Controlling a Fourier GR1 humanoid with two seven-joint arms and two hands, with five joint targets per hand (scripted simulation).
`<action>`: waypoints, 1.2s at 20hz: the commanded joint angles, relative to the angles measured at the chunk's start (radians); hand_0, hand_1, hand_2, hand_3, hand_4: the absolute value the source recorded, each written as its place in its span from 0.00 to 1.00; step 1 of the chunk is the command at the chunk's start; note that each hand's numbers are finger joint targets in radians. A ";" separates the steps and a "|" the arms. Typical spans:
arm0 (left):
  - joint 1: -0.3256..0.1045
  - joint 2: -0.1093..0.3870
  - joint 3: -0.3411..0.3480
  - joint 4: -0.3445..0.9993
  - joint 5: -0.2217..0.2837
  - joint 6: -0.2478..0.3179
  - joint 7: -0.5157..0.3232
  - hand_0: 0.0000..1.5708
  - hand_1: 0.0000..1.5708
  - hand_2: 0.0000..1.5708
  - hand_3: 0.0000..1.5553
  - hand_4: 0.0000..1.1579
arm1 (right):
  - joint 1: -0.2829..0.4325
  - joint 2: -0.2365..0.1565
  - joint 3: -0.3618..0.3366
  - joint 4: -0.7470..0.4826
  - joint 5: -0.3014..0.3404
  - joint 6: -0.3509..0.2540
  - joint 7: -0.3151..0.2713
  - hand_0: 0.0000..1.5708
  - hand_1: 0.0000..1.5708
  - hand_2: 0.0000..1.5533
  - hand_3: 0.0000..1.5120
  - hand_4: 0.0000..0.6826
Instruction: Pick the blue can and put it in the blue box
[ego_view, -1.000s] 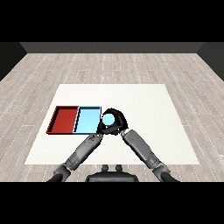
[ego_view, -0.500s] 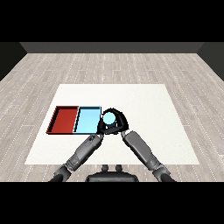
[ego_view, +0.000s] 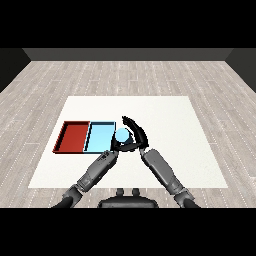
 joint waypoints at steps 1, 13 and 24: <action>-0.014 -0.003 0.038 -0.001 -0.039 0.005 -0.025 1.00 1.00 1.00 0.94 0.99 | 0.030 0.004 0.012 -0.083 0.041 -0.057 0.042 0.00 0.00 0.00 0.00 0.00; 0.037 0.039 0.093 -0.002 -0.144 0.019 0.004 1.00 1.00 1.00 0.94 0.97 | 0.249 -0.132 -0.183 -0.294 -0.098 0.210 -0.036 0.00 0.00 0.00 0.00 0.00; -0.106 0.273 0.266 0.233 -0.170 0.020 0.168 0.98 0.98 0.98 0.95 0.96 | 0.396 -0.169 -0.289 -0.454 -0.119 0.176 -0.066 0.00 0.00 0.00 0.00 0.00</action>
